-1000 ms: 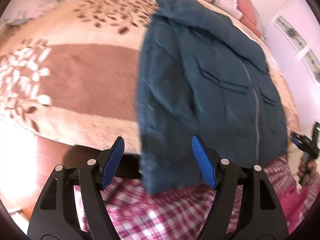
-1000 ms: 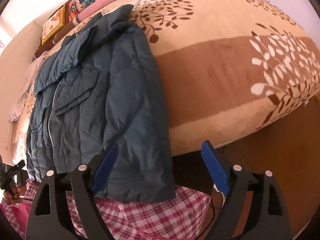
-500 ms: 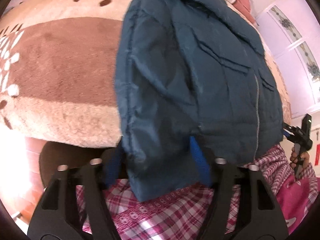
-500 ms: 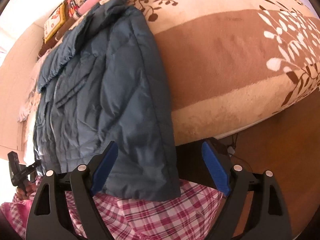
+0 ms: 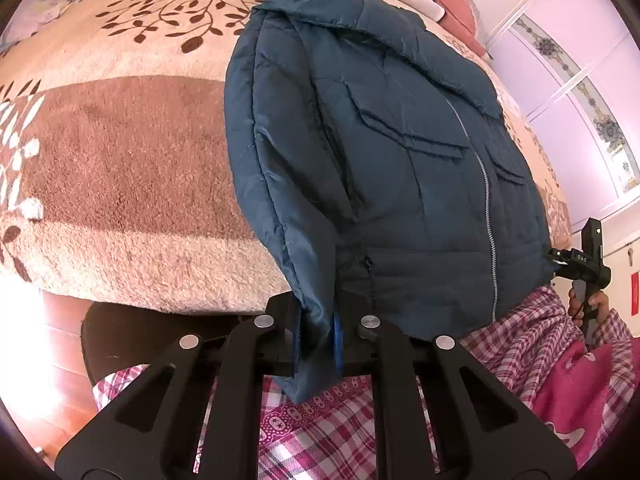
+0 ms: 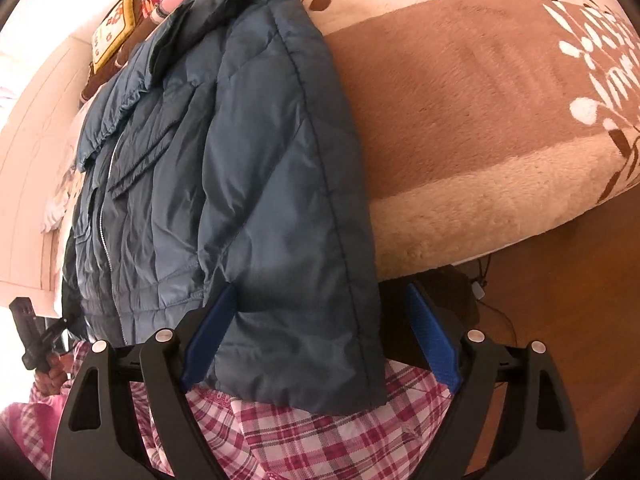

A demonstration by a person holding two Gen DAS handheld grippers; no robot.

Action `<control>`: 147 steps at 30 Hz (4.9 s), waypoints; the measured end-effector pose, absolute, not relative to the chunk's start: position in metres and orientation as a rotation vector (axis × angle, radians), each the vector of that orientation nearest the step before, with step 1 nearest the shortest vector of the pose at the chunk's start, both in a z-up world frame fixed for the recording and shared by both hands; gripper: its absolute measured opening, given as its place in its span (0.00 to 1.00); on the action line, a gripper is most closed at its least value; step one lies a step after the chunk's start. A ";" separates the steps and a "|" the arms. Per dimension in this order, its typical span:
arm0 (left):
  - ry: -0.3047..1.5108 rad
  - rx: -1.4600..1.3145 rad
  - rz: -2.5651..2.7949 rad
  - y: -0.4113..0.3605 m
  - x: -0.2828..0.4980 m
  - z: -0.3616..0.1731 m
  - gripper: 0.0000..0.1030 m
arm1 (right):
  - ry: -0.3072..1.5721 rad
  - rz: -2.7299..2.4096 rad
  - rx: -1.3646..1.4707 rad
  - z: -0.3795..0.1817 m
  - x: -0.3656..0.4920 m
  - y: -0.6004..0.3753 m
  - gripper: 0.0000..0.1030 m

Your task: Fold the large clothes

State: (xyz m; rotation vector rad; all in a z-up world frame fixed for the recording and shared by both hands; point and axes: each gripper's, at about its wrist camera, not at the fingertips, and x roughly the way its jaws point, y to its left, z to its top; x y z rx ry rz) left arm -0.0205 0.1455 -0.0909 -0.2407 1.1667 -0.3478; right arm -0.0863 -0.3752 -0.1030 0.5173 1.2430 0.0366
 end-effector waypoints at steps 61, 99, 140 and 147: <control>0.847 -0.448 -0.447 0.181 -0.055 0.052 0.08 | 0.753 0.280 0.887 0.036 -0.149 -0.393 0.12; 0.909 -0.519 -0.061 0.148 0.394 -0.001 0.11 | 0.908 0.092 0.666 -0.004 0.341 -0.416 0.11; 0.994 -0.642 -0.107 0.176 0.168 -0.027 0.66 | 0.889 0.044 0.646 -0.007 0.114 -0.408 0.75; 1.014 -0.811 -0.157 0.157 0.159 -0.058 0.67 | 0.932 0.055 0.869 -0.053 0.071 -0.398 0.80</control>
